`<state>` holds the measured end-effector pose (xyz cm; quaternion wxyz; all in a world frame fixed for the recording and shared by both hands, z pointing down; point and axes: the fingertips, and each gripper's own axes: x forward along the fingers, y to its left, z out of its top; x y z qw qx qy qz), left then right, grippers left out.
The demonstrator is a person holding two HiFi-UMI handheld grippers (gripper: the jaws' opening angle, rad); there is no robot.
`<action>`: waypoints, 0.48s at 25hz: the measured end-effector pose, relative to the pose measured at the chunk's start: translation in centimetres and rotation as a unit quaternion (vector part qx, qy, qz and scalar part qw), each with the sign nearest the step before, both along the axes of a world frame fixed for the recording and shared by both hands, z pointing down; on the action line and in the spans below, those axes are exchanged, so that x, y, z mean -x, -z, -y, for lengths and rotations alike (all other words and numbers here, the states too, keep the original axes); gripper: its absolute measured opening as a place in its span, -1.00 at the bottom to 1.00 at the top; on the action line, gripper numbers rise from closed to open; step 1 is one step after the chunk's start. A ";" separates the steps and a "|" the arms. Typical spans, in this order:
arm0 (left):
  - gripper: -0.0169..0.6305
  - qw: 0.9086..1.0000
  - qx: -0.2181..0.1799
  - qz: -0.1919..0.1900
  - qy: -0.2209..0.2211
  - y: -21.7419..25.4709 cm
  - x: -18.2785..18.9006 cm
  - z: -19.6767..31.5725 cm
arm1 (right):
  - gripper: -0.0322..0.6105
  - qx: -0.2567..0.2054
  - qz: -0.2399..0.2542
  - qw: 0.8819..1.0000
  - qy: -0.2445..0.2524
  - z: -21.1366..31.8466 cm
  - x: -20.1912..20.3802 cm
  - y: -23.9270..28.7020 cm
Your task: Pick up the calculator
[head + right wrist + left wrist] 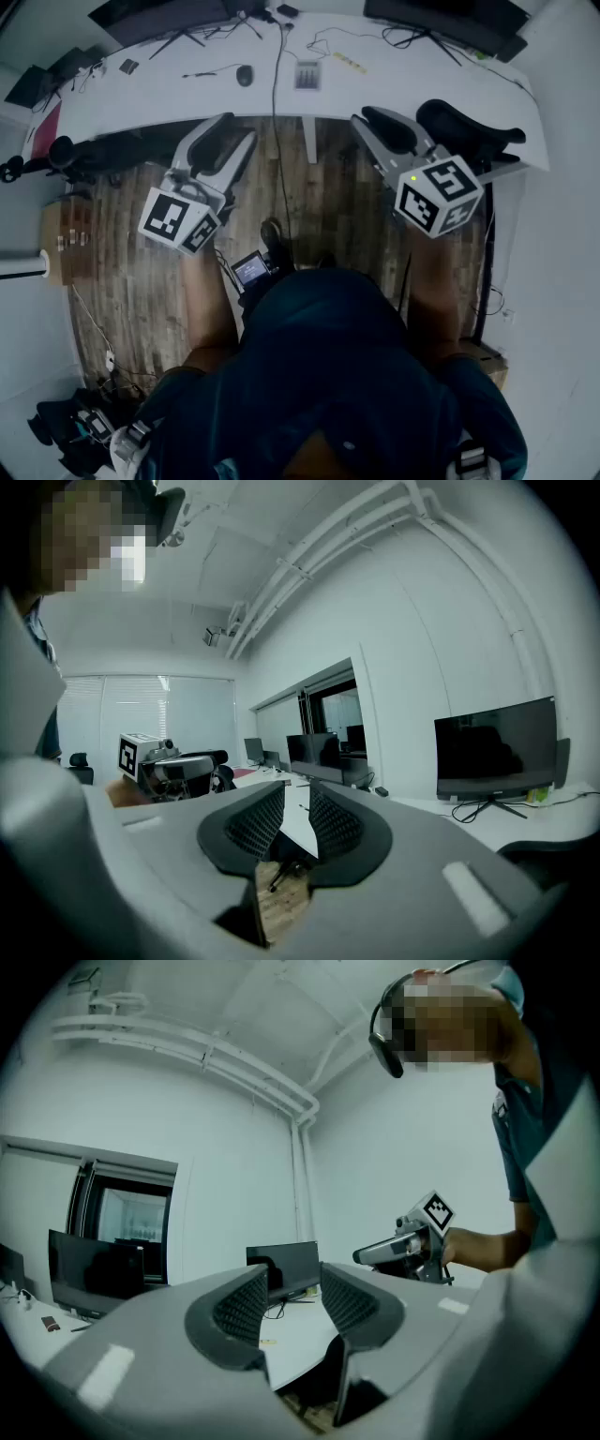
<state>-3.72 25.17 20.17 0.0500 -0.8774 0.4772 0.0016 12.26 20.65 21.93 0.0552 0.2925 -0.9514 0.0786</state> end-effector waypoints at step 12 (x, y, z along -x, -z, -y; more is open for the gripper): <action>-0.42 1.000 0.003 0.006 -0.005 -0.1 -2.1 -0.1 | -0.62 0.003 0.002 1.000 -0.005 -0.1 -1.9 -0.6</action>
